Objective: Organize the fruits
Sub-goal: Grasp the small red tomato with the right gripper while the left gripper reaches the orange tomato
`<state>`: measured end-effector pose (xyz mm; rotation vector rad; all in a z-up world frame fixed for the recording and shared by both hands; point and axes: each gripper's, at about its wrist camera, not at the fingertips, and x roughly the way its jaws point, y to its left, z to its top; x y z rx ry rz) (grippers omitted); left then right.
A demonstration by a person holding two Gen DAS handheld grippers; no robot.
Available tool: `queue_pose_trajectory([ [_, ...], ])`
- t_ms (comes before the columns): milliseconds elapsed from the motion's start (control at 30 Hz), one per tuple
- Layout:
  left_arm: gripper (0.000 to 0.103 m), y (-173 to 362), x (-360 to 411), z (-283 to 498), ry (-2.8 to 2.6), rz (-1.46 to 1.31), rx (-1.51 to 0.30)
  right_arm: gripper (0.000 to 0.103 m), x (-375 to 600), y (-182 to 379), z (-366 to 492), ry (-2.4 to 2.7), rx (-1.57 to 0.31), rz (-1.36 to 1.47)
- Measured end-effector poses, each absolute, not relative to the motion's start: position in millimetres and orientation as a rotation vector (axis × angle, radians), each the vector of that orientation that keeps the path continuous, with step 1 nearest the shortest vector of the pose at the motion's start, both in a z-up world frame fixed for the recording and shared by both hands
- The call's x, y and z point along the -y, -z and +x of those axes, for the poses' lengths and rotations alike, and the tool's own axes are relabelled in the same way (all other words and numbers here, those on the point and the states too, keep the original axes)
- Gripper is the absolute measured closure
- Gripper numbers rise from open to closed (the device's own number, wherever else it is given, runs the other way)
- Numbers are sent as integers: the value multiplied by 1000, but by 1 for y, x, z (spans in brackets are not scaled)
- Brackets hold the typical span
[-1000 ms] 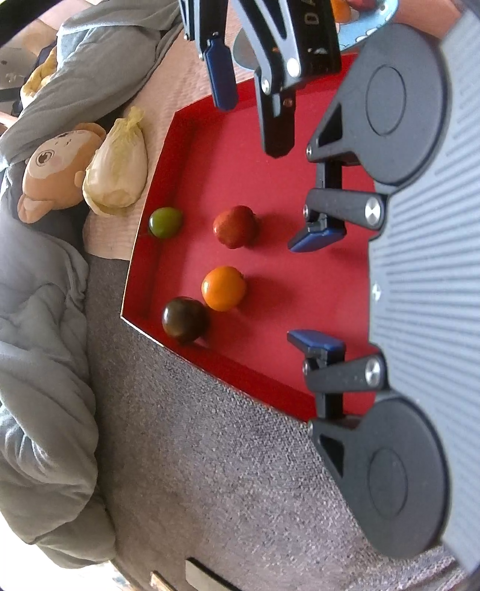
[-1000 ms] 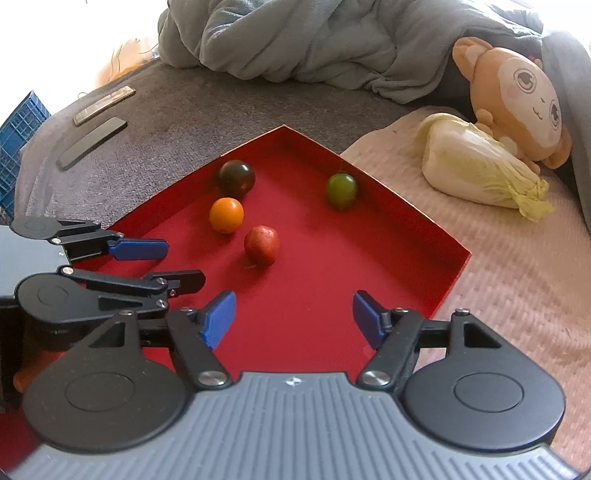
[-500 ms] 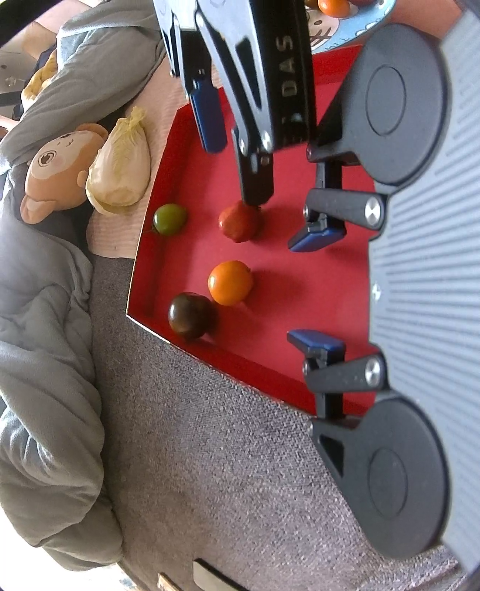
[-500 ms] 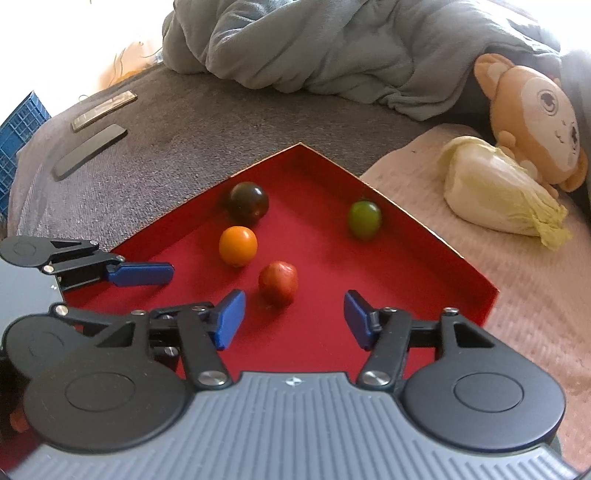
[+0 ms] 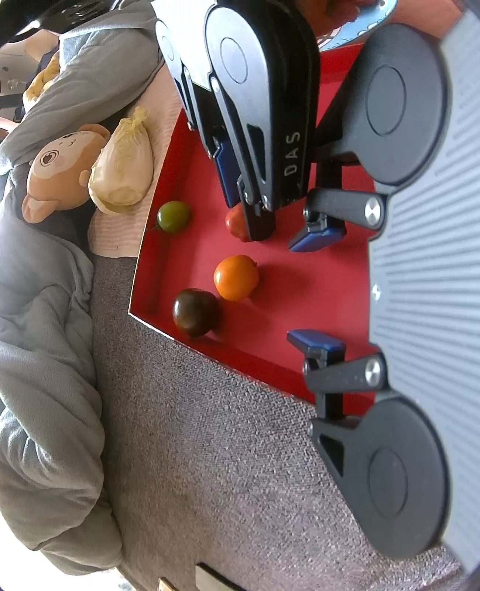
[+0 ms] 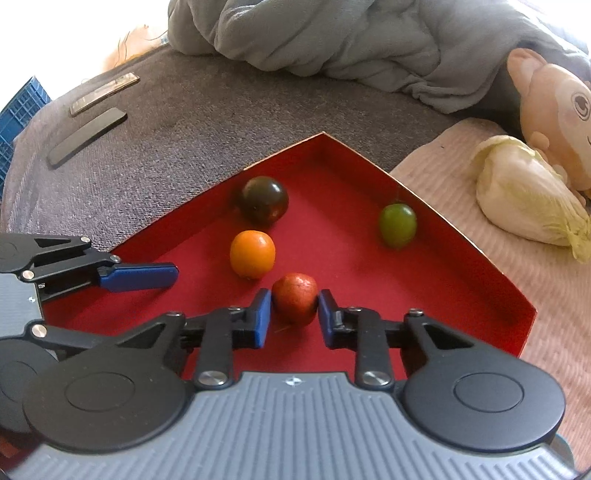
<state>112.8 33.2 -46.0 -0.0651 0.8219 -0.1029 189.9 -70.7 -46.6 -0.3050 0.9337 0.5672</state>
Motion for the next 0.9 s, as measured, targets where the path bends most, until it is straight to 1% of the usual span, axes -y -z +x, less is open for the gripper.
queue_pose_trajectory([
  [133,54,47,-33,115,110,-66,-820,71,73,41,188,-562,-925,-300],
  [367,54,49,-25,125,137,-60,-822,71,105,32,182,-504,-928,-281],
  [700,54,48,-30,152,132,-146,-823,71,141,31,157,-505,-964,-311],
  [767,56,48,-28,153,125,-123,-811,71,144,30,154,-510,-966,-312],
  [833,66,48,-27,154,127,-121,-805,71,146,29,151,-515,-967,-316],
  [867,69,48,-26,154,127,-121,-806,71,146,29,151,-517,-967,-319],
  [900,69,49,-27,154,127,-124,-806,71,146,28,150,-518,-966,-321],
])
